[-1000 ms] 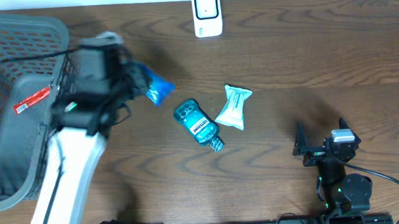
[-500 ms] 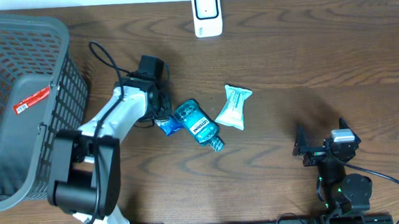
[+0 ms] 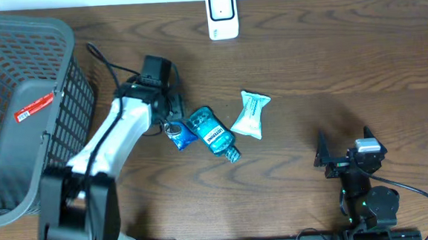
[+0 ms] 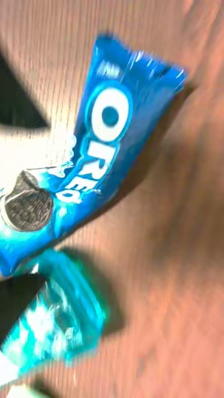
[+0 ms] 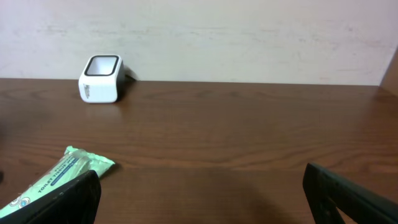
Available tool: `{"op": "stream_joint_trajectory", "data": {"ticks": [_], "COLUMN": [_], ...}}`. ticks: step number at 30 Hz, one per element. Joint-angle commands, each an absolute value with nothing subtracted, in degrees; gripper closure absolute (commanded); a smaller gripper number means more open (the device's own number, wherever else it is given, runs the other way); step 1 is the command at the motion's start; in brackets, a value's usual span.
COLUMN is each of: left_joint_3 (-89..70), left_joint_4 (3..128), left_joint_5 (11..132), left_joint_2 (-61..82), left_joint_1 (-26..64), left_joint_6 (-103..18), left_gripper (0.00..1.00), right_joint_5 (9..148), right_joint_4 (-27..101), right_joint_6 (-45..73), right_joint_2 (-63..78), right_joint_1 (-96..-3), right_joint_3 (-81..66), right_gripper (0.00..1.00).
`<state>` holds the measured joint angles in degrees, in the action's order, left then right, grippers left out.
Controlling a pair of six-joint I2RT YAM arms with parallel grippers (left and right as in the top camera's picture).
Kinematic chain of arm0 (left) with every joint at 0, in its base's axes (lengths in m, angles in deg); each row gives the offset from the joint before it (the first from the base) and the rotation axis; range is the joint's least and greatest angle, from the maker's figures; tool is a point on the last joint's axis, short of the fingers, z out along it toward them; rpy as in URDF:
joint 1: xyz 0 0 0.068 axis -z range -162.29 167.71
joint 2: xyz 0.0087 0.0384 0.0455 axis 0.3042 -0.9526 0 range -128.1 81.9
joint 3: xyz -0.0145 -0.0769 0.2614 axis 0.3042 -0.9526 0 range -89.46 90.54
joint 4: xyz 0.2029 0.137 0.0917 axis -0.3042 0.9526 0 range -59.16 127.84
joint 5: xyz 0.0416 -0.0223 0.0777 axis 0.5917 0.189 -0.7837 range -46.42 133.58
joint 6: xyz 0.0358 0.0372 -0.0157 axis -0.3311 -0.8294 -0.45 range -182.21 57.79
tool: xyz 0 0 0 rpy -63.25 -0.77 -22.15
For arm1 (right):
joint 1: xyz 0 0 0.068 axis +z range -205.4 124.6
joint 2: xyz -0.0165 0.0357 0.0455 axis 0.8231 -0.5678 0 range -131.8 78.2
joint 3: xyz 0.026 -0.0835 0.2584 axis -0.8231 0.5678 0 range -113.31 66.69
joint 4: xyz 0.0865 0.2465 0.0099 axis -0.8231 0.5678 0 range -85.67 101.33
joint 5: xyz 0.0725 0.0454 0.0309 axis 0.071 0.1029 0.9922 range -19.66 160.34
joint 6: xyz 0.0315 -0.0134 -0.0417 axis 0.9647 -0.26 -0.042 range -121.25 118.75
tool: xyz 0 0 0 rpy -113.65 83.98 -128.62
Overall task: Scan the item barcode
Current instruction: 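Carry the Oreo pack out and set it left of the bottle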
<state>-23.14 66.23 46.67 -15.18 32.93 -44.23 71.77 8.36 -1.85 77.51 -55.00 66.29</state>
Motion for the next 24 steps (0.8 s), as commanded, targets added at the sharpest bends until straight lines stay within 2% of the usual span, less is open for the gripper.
{"op": "stream_joint_trajectory", "data": {"ticks": [1,13,24], "left_joint_3": [-22.85,-22.88,-23.25], "left_joint_4": [65.49,61.58,66.26], "left_joint_5": [43.63,41.14,41.16], "left_joint_2": [-12.95,-20.73,-26.66], "left_joint_1": [33.11,31.73,31.93], "left_joint_6": [-44.63,-44.26,-38.4], "left_gripper": [0.91,0.93,0.93], "right_joint_5": [71.27,71.27,71.27], "right_joint_4": [8.6,8.6,8.6], "right_joint_6": [-1.28,-1.28,-1.28], "right_joint_2": [77.82,77.82,77.82], "right_joint_1": [-54.56,-54.56,-54.56], "right_joint_3": [66.37,66.37,66.37], "right_gripper": [0.01,0.01,0.01]}}
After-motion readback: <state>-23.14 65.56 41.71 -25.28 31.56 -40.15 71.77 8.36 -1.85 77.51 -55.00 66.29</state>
